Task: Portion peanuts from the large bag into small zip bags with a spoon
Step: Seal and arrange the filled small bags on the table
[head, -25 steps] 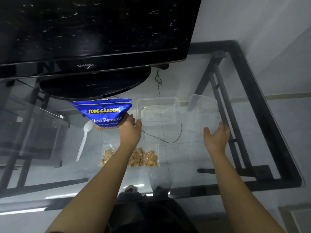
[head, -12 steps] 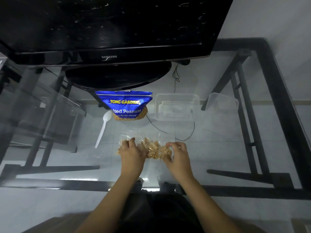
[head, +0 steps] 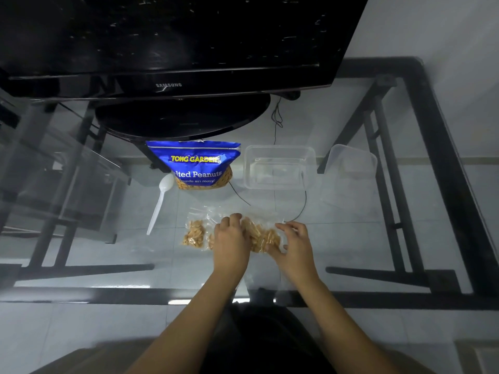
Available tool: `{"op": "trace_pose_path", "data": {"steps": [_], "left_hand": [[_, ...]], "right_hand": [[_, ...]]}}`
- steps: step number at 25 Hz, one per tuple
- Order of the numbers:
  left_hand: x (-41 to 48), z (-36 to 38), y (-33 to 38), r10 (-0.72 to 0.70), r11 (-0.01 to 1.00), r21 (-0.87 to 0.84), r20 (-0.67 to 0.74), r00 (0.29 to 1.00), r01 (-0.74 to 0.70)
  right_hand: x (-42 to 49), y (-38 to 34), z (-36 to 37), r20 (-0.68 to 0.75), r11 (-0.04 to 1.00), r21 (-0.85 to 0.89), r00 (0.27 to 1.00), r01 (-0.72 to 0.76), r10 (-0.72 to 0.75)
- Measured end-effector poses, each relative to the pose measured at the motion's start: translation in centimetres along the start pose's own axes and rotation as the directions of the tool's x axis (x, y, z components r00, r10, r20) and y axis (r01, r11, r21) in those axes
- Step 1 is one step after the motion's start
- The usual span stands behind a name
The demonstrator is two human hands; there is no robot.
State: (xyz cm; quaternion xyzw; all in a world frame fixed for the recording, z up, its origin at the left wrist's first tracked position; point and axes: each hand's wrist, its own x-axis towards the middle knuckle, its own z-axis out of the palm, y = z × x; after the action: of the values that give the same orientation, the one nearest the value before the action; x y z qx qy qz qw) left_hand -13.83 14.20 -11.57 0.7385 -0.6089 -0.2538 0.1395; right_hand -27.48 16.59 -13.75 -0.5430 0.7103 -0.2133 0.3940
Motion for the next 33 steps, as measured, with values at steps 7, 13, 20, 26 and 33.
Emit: {"op": "trace_pose_path", "data": {"steps": [7,13,20,26,33], "left_hand": [[1.0,0.0,3.0,-0.265,0.857,-0.326,0.387,0.883,0.4],[1.4,-0.9,2.1,-0.111,0.515,-0.663,0.577,0.809,0.543],[7.4,-3.5,7.7,-0.122,0.613,-0.725,0.304,0.945,0.313],[13.2,-1.4,10.1,-0.267,0.84,-0.403,0.279,0.923,0.364],[12.9,0.1,9.0,-0.164,0.986,0.025,0.165,0.973,0.162]], "right_hand": [[0.4,0.9,-2.0,0.065,0.984,0.168,0.996,-0.064,0.054],[-0.1,-0.2,-3.1,0.093,0.927,0.363,0.993,-0.096,0.067],[6.5,-5.9,-9.2,-0.01,0.856,0.516,0.999,-0.037,0.05],[12.6,-7.0,-8.6,-0.051,0.956,0.248,0.983,-0.159,0.176],[13.5,-6.2,-7.0,0.09,0.932,-0.36,0.993,-0.043,0.081]]}}
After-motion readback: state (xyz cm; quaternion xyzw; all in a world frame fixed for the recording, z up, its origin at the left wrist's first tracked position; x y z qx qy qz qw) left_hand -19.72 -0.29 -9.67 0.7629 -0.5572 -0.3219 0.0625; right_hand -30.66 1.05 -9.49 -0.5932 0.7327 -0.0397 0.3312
